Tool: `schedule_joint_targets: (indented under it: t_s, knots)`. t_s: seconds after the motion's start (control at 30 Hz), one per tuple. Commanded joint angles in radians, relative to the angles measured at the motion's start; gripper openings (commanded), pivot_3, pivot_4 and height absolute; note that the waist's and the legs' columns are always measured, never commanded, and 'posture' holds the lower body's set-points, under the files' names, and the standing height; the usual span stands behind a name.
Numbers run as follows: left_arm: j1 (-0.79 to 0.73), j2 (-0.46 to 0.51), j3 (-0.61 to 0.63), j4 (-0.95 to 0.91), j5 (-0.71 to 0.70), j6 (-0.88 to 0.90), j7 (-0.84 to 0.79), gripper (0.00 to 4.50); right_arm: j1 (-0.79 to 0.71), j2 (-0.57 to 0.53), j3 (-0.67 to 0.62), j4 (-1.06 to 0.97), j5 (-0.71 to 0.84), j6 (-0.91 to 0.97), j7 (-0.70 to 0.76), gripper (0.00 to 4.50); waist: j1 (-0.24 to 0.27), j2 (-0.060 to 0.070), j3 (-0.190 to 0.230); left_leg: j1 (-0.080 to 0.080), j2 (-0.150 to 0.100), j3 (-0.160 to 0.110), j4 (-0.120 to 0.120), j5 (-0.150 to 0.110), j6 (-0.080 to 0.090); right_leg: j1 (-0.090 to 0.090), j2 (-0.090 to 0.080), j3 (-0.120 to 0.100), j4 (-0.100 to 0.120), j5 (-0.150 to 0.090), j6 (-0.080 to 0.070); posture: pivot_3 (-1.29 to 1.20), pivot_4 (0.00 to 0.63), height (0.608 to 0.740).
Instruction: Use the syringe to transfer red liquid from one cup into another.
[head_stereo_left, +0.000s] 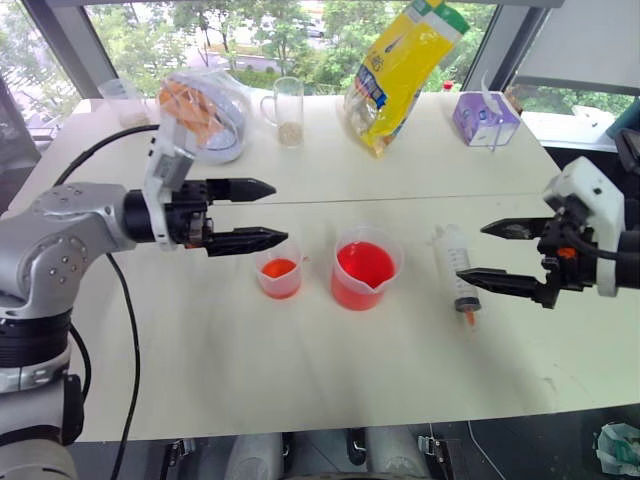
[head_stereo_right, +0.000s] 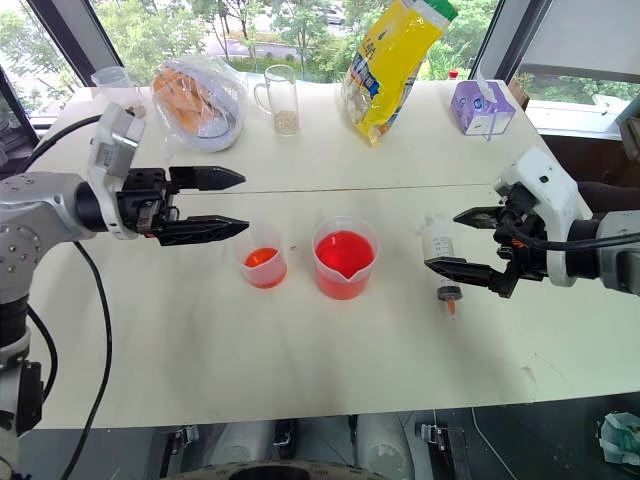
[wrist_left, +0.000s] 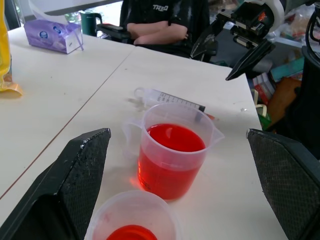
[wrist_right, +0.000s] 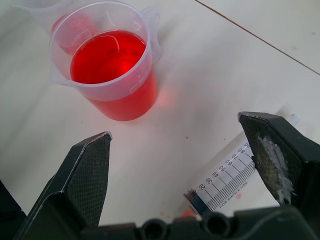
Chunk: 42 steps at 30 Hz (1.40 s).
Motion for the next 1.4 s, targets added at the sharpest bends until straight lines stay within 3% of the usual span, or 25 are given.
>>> schedule_joint_targets:
  t_s: [0.03, 0.93, 1.07, 1.2, 1.4]
  knots:
    - [-0.016, 0.000, 0.012, -0.006, -0.005, -0.022, -0.005, 4.50, -0.011, 0.001, -0.029, -0.011, -0.004, -0.001, -0.011, 4.43, 0.000, 0.000, 0.000, 0.000, 0.000, 0.000, 0.000, 0.000, 0.000, 0.000, 0.000, 0.000, 0.000, 0.000, 0.000, 0.00, 0.150, 0.740]
    - [0.014, -0.002, 0.016, -0.040, -0.004, -0.034, -0.001, 4.50, -0.030, -0.008, 0.015, 0.022, 0.001, 0.028, -0.013, 4.43, 0.000, 0.000, 0.000, 0.000, 0.000, 0.000, 0.000, 0.000, 0.000, 0.000, 0.000, 0.000, 0.000, 0.000, 0.000, 0.00, 0.150, 0.740]
    - [0.010, -0.007, 0.011, -0.029, -0.006, -0.038, -0.007, 4.50, -0.193, 0.016, 0.073, 0.103, 0.105, 0.240, -0.111, 4.43, -0.004, 0.000, 0.000, 0.000, 0.000, 0.000, 0.001, 0.000, 0.000, 0.000, 0.000, 0.000, 0.001, 0.000, 0.000, 0.00, 0.150, 0.740]
    - [-0.020, -0.017, -0.013, 0.000, 0.004, -0.050, -0.032, 4.50, -0.402, 0.079, 0.215, 0.242, 0.097, 0.469, -0.219, 4.43, -0.006, 0.000, 0.000, 0.000, 0.000, 0.000, 0.001, 0.000, 0.000, 0.000, 0.000, 0.000, 0.001, 0.000, -0.001, 0.00, 0.150, 0.740]
    - [-0.056, -0.036, -0.046, 0.034, 0.025, -0.071, -0.052, 4.50, -0.533, 0.182, 0.417, 0.480, 0.081, 0.490, -0.425, 4.43, -0.004, 0.000, 0.000, 0.000, -0.001, 0.000, 0.001, 0.000, 0.000, 0.000, 0.000, 0.001, 0.000, 0.001, -0.001, 0.00, 0.150, 0.740]
